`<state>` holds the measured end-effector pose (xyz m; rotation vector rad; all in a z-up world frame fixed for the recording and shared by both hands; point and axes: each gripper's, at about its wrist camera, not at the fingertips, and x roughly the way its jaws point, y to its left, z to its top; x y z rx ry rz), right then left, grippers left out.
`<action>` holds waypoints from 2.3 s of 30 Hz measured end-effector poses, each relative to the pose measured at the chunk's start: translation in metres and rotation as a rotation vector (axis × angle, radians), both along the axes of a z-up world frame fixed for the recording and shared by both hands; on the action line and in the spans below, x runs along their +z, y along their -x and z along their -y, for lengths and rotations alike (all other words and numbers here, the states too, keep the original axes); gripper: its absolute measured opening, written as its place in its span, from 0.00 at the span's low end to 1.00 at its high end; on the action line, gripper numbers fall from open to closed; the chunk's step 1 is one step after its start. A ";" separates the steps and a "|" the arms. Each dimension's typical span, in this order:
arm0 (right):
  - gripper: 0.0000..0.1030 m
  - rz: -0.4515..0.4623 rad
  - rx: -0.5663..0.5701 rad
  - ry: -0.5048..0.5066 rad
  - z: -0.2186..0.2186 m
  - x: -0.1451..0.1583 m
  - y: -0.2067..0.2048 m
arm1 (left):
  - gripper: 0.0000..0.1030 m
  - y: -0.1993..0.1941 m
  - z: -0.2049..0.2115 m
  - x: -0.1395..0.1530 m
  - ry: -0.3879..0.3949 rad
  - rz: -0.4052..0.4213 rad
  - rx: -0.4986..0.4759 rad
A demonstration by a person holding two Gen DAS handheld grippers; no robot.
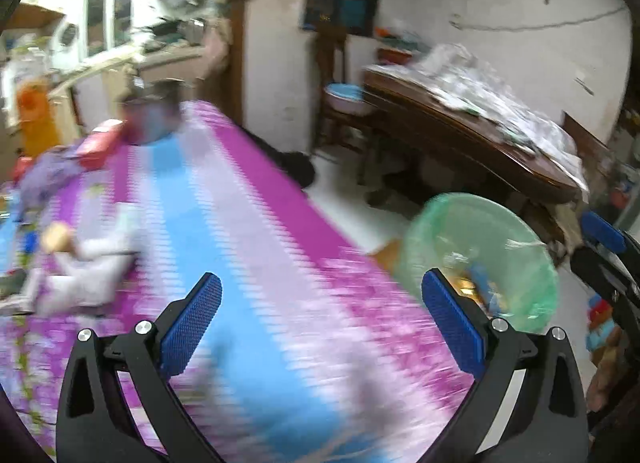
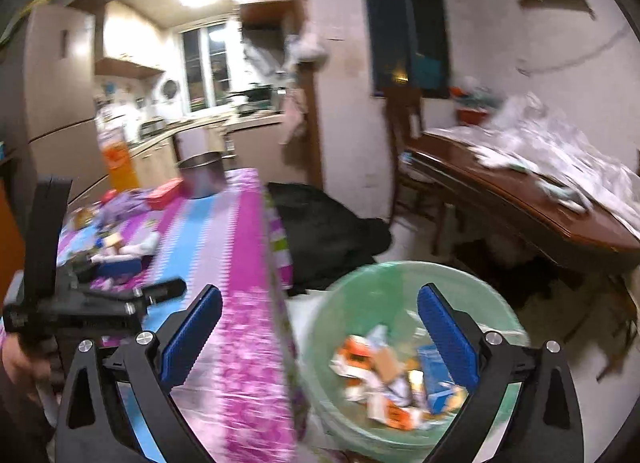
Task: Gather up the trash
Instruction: 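Return both tools to the table toward the remaining sponge and glove, then grasp the second beige sponge with the left tool while the right tool grasps the white glove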
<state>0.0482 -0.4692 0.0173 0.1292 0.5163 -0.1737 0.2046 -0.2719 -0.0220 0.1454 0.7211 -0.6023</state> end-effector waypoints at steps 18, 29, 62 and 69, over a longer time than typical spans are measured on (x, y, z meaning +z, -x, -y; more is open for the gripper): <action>0.95 -0.072 0.453 0.025 -0.173 -0.010 -0.118 | 0.94 -0.139 -0.272 0.020 -0.177 0.019 0.482; 0.77 -0.242 0.494 -0.362 -0.191 -0.069 -0.241 | 0.94 -0.168 -0.289 0.016 -0.143 -0.018 0.444; 0.09 -0.248 0.773 0.284 -0.258 0.000 -0.299 | 0.94 -0.156 -0.252 0.005 -0.187 0.004 0.227; 0.09 -0.090 0.658 0.126 -0.206 0.044 -0.257 | 0.94 -0.161 -0.193 -0.014 -0.269 0.016 0.150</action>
